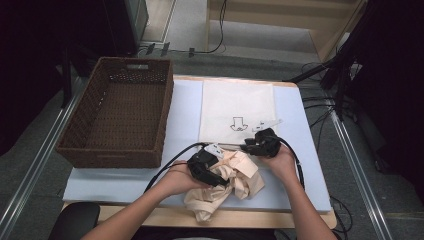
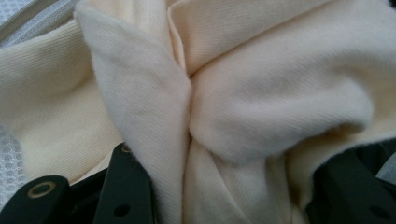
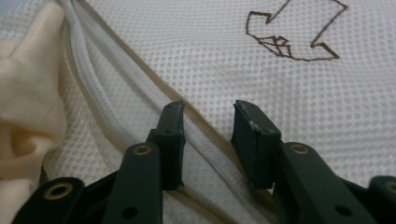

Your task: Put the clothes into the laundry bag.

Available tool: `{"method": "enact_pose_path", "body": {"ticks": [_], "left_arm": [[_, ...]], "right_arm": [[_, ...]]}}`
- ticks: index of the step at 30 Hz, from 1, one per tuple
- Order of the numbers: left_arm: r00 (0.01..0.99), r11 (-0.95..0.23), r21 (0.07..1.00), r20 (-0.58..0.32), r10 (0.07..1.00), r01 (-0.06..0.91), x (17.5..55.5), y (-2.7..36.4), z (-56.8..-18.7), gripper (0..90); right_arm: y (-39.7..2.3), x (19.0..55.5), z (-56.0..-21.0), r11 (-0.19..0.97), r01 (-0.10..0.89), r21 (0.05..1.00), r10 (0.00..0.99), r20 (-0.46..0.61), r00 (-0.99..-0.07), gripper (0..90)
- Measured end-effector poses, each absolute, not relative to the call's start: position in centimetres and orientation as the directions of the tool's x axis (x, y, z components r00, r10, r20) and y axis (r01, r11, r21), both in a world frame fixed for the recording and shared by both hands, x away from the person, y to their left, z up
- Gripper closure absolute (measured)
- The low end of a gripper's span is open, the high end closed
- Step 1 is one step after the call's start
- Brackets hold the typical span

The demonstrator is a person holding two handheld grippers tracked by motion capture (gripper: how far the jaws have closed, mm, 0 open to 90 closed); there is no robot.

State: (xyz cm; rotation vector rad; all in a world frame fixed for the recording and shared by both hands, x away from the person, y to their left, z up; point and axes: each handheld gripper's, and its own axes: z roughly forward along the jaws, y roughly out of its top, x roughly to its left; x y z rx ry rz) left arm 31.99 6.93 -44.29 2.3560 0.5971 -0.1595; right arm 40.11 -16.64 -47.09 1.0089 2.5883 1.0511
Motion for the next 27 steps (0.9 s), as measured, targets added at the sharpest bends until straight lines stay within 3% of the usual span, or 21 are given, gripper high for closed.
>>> {"method": "enact_pose_path", "body": {"ticks": [1, 3, 9, 12, 14, 17, 22, 27], "left_arm": [[0.887, -0.655, 0.599, -0.271, 0.375, 0.46, 32.0, 6.9, -44.3, 52.1], [0.884, -0.655, 0.596, -0.275, 0.377, 0.465, 32.1, 7.0, -44.3, 51.8], [0.881, -0.652, 0.595, -0.279, 0.381, 0.47, 32.0, 7.0, -44.4, 51.4], [0.879, -0.649, 0.593, -0.283, 0.384, 0.476, 32.0, 7.0, -44.4, 51.1], [0.878, -0.649, 0.594, -0.284, 0.385, 0.477, 32.0, 7.0, -44.4, 51.1], [0.875, -0.645, 0.594, -0.286, 0.389, 0.481, 32.0, 7.0, -44.5, 50.8], [0.877, -0.65, 0.591, -0.284, 0.387, 0.478, 32.0, 7.0, -44.5, 50.4], [0.873, -0.643, 0.592, -0.297, 0.386, 0.486, 32.0, 7.2, -44.4, 50.0]], "right_arm": [[-16.6, 40.1, -47.1, 0.522, 0.527, 0.67, 0.648, 0.09, -0.756, 58.4], [-15.9, 39.9, -47.3, 0.547, 0.491, 0.678, 0.632, 0.05, -0.773, 49.8], [-14.5, 40.5, -47.3, 0.55, 0.492, 0.675, 0.663, 0.005, -0.748, 52.2], [-14.2, 40.3, -47.4, 0.544, 0.472, 0.694, 0.654, 0.002, -0.757, 65.4], [-14.2, 40.2, -47.6, 0.537, 0.462, 0.706, 0.647, 0.006, -0.762, 69.3], [-14.3, 40.2, -47.6, 0.517, 0.476, 0.711, 0.674, 0.003, -0.738, 84.9], [-13.8, 40.2, -47.3, 0.539, 0.485, 0.689, 0.678, -0.013, -0.735, 88.7], [-14.1, 40.5, -46.6, 0.52, 0.522, 0.676, 0.683, 0.038, -0.73, 89.0]]}}
